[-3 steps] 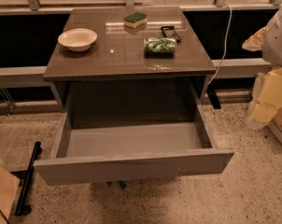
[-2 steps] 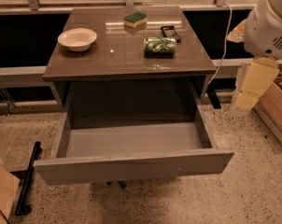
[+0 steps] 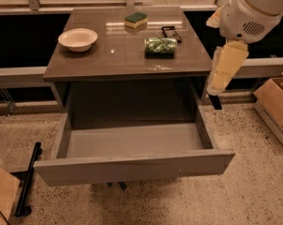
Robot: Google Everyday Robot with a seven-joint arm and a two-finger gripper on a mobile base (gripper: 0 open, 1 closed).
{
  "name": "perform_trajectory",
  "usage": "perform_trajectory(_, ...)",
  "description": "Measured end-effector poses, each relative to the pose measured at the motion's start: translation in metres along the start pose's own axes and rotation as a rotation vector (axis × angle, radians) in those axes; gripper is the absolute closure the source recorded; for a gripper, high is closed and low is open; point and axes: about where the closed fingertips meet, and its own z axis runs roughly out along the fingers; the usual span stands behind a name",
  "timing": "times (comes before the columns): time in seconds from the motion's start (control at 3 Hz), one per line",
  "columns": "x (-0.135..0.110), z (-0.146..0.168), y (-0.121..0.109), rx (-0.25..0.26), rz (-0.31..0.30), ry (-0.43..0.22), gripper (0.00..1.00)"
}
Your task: Place green can into top drawer
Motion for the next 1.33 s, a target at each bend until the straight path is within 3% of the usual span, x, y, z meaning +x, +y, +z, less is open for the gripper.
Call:
perform_trajectory(0.33, -0.009, 0.009, -0.031, 0.025, -0.009, -0.021, 0.00)
perform_trajectory(1.0, -0.011, 0.011, -0.037, 0.028, 0.007, -0.028, 0.00)
perform_trajectory(1.33, -0.021, 0.027, -0.055, 0.053, 0.032, -0.060, 0.00)
